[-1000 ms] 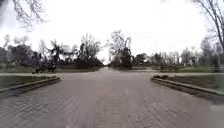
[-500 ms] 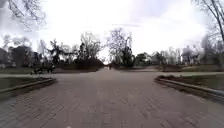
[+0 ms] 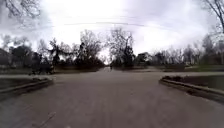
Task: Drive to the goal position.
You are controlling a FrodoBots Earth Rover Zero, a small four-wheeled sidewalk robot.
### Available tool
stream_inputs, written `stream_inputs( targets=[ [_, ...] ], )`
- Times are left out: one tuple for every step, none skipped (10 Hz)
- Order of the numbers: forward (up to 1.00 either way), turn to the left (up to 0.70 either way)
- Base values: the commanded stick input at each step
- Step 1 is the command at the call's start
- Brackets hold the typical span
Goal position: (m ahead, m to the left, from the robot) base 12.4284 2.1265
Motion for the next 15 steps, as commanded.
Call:
stream_inputs(
  targets=[
    [0.70, 0.00],
    [0.70, 0.00],
    [0.70, 0.00],
    [0.70, 0.00],
    [0.70, 0.00],
    [0.70, 0.00],
    [0.70, 0.00],
    [0.70, 0.00],
    [0.70, 0.00],
    [0.70, 0.00],
    [0.70, 0.00],
    [0.70, 0.00],
    [0.70, 0.00],
    [0.70, 0.00],
    [0.70, 0.00]
  ],
)
